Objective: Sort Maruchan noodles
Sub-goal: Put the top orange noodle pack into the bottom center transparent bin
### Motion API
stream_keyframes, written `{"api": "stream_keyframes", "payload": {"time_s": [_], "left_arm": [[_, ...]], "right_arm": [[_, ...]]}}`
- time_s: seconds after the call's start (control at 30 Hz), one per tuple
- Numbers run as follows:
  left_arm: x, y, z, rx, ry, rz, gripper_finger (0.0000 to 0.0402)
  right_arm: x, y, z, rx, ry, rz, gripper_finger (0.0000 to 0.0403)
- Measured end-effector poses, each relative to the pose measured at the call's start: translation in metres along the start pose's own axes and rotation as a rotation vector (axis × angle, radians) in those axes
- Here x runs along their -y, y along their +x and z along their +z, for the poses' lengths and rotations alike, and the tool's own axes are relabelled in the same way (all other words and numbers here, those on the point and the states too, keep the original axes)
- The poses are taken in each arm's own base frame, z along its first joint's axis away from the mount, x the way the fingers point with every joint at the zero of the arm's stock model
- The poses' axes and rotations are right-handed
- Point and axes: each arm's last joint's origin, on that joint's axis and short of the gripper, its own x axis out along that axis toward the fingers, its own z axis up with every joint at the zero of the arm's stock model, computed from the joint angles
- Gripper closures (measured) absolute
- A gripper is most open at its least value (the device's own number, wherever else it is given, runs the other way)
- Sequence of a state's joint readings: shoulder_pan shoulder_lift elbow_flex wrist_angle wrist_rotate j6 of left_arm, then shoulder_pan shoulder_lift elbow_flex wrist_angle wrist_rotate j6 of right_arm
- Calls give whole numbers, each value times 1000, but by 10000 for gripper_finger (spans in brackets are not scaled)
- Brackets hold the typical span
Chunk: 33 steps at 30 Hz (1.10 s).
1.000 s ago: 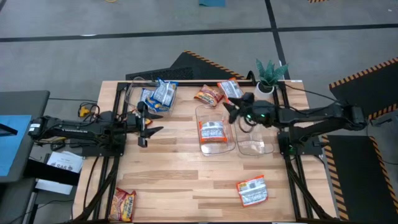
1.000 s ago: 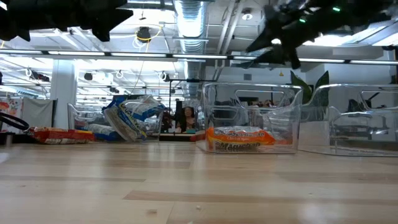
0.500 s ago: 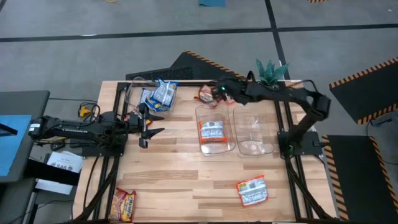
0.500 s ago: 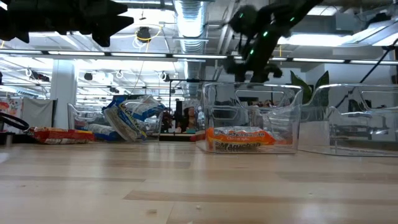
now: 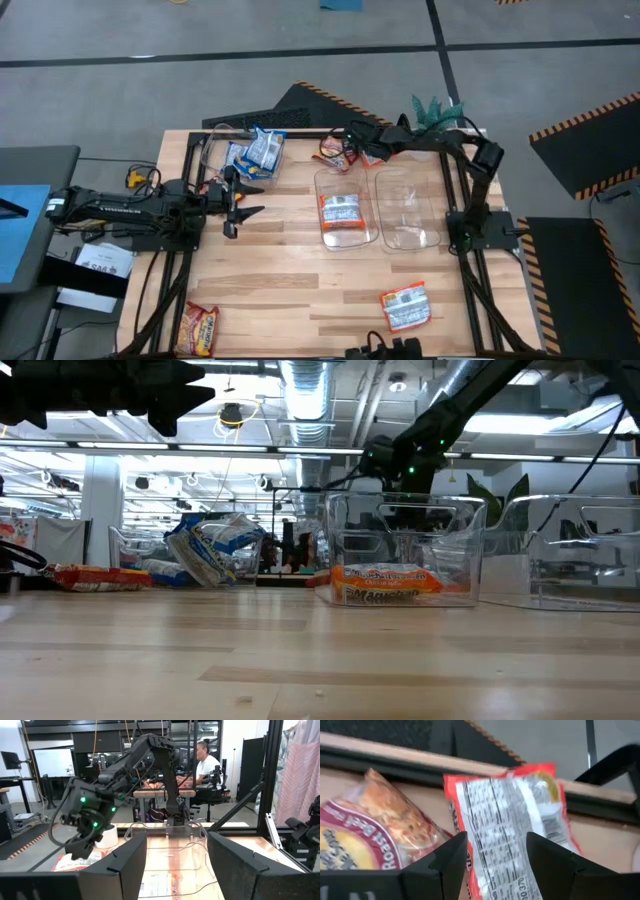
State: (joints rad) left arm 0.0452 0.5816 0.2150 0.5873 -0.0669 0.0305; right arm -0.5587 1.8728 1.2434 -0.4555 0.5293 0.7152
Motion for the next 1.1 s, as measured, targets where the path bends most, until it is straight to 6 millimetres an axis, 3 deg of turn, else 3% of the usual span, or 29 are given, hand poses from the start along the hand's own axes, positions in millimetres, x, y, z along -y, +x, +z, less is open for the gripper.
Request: {"api": "stream_keyframes", "payload": {"time_s": [0.3,0.5,0.63,0.8,0.97,1.1], "left_arm": [[0,0,0,0,-1,0,203],[0,0,0,-3,-1,0,203],[0,0,0,-5,-1,0,203],[0,0,-1,-5,-1,0,203],[0,0,0,-5,-1,0,203],[0,0,0,-6,-1,0,203]], "right_arm": [[3,27,-10,-75,5,-35,177],[3,31,-11,-94,6,-30,188],[4,30,-11,-97,3,-33,247],[4,29,-11,-85,-47,-45,377],[3,20,-10,-59,-98,-65,390],[2,-2,-4,-4,-124,-43,396]]}}
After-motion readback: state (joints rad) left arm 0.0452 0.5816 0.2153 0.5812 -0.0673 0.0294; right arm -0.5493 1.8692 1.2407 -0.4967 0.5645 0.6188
